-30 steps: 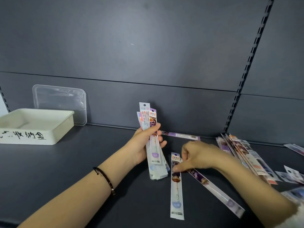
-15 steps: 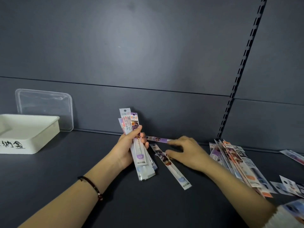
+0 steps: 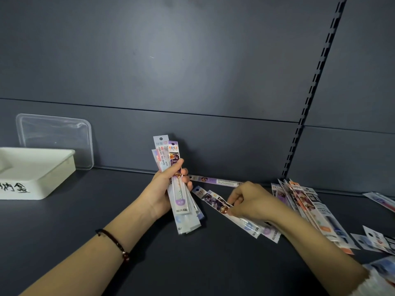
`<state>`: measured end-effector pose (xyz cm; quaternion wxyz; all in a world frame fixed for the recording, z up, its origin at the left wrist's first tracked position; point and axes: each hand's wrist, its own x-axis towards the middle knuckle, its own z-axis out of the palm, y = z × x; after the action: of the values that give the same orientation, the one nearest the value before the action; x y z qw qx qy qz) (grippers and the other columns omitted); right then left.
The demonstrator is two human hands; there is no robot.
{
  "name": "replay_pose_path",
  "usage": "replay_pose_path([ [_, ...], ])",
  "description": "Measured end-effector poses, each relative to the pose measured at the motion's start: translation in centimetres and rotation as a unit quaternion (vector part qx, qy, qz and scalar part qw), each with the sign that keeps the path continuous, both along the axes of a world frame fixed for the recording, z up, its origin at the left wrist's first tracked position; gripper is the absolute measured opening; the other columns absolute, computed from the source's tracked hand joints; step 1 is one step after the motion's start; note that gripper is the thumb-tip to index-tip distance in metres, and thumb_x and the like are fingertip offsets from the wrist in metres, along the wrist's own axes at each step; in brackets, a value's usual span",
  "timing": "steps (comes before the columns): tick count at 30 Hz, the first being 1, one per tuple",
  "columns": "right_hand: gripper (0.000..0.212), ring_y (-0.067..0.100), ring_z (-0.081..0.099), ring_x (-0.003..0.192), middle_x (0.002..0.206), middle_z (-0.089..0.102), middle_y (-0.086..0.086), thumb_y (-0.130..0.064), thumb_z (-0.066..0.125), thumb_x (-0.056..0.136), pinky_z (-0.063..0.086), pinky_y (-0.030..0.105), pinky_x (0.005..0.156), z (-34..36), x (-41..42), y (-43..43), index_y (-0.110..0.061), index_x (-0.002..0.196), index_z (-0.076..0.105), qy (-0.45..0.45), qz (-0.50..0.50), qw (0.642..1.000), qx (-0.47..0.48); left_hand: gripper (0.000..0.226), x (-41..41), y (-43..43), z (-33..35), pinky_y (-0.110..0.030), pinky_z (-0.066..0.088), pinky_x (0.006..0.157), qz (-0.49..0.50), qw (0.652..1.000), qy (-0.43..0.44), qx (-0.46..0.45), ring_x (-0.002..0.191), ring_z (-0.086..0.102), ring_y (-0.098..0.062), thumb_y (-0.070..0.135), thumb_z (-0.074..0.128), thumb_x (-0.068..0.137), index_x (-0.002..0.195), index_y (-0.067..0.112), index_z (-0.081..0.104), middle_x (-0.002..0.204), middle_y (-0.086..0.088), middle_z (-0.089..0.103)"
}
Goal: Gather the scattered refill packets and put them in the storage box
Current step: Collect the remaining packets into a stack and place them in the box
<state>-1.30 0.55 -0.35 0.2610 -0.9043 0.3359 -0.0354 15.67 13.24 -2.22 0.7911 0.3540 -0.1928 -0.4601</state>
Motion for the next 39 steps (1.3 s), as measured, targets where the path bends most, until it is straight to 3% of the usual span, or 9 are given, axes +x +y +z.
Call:
replay_pose_path([
  [6, 0.016, 0.009, 0.061, 0.069, 0.074, 0.066, -0.002, -0.006, 0.074, 0.077, 0.051, 0.023, 0.069, 0.1, 0.0, -0.1, -0.018, 0.081, 0.066, -0.153, -0.015, 0.982, 0.108, 0.01, -0.3, 0.0, -0.1, -0.025, 0.052, 0.051, 0.01, 1.0, -0.017, 0.017, 0.05, 0.053, -0.01, 0.02, 0.063, 0.089, 0.085, 0.015, 0.055, 0.064, 0.001, 0.055],
  [11, 0.016, 0.017, 0.069, 0.073, 0.087, 0.072, 0.011, -0.004, 0.073, 0.079, 0.054, 0.027, 0.066, 0.8, 1.0, 1.0, -0.008, 0.094, 0.069, -0.425, -0.068, 0.837, 0.339, 0.016, -1.4, -0.1, -0.1, -0.025, 0.051, 0.054, 0.043, 0.994, -0.072, 0.075, 0.054, 0.05, -0.011, 0.025, 0.067, 0.086, 0.082, 0.016, 0.054, 0.065, 0.0, 0.052],
  [15, 0.014, 0.02, 0.072, 0.075, 0.087, 0.075, 0.012, -0.002, 0.071, 0.081, 0.057, 0.028, 0.064, 0.6, 2.4, 3.7, -0.007, 0.094, 0.072, -0.449, -0.049, 0.803, 0.389, 0.028, -2.1, -0.1, 0.2, -0.03, 0.057, 0.066, 0.034, 0.989, -0.132, 0.06, 0.067, 0.06, -0.017, 0.032, 0.068, 0.082, 0.099, 0.01, 0.062, 0.078, -0.006, 0.064],
  [17, 0.013, 0.023, 0.074, 0.078, 0.087, 0.076, 0.013, -0.004, 0.072, 0.081, 0.058, 0.032, 0.067, 0.3, 2.9, 4.8, -0.009, 0.093, 0.073, -0.453, -0.039, 0.812, 0.366, 0.03, -2.5, 0.1, 0.4, -0.035, 0.06, 0.073, 0.021, 0.99, -0.136, 0.039, 0.081, 0.069, -0.023, 0.032, 0.063, 0.087, 0.108, 0.011, 0.065, 0.091, -0.011, 0.072],
  [22, 0.021, 0.017, 0.074, 0.078, 0.083, 0.075, 0.004, -0.014, 0.076, 0.078, 0.059, 0.031, 0.071, -0.6, 3.5, 6.2, -0.016, 0.096, 0.065, -0.455, -0.03, 0.851, 0.262, 0.029, -3.0, 0.2, 0.5, -0.033, 0.058, 0.067, 0.002, 0.99, -0.134, 0.037, 0.074, 0.071, -0.019, 0.033, 0.067, 0.076, 0.099, 0.016, 0.062, 0.082, -0.006, 0.072],
  [26, 0.011, 0.003, 0.066, 0.073, 0.077, 0.071, -0.004, -0.022, 0.071, 0.084, 0.051, 0.019, 0.07, -1.0, 3.6, 4.0, -0.015, 0.087, 0.063, -0.465, -0.056, 0.876, 0.116, 0.021, -2.3, -0.1, 0.6, -0.036, 0.054, 0.085, 0.052, 0.995, -0.078, 0.035, 0.093, 0.067, -0.019, 0.018, 0.069, 0.08, 0.101, 0.016, 0.065, 0.102, -0.005, 0.072],
  [30, 0.016, 0.013, 0.062, 0.099, 0.1, 0.071, -0.004, -0.025, 0.059, 0.091, 0.049, 0.032, 0.086, -2.4, 2.3, -1.7, -0.018, 0.101, 0.069, -0.297, -0.058, 0.948, -0.097, 0.03, -1.5, 0.1, 0.7, -0.037, 0.055, 0.085, 0.041, 0.999, -0.026, 0.014, 0.102, 0.069, -0.023, 0.013, 0.072, 0.074, 0.102, 0.014, 0.061, 0.107, -0.009, 0.073],
  [34, 0.045, 0.021, 0.038, 0.13, 0.138, 0.051, -0.004, -0.038, 0.046, 0.096, 0.034, 0.037, 0.105, -4.1, 1.5, -3.4, -0.022, 0.138, 0.048, -0.053, -0.01, 0.984, -0.171, 0.012, -1.2, 0.2, 0.7, -0.035, 0.061, 0.069, 0.023, 0.999, -0.016, 0.022, 0.074, 0.074, -0.021, 0.012, 0.061, 0.089, 0.101, 0.013, 0.061, 0.085, -0.009, 0.075],
  [39, 0.035, 0.022, 0.046, 0.118, 0.12, 0.058, -0.001, -0.04, 0.051, 0.094, 0.035, 0.034, 0.091, -3.4, 1.5, -2.8, -0.027, 0.126, 0.061, -0.029, -0.038, 0.968, -0.245, 0.011, -0.4, 0.5, 0.7, -0.03, 0.058, 0.06, 0.02, 0.999, -0.04, 0.014, 0.06, 0.065, -0.012, 0.018, 0.063, 0.088, 0.098, 0.015, 0.059, 0.074, -0.001, 0.067],
])
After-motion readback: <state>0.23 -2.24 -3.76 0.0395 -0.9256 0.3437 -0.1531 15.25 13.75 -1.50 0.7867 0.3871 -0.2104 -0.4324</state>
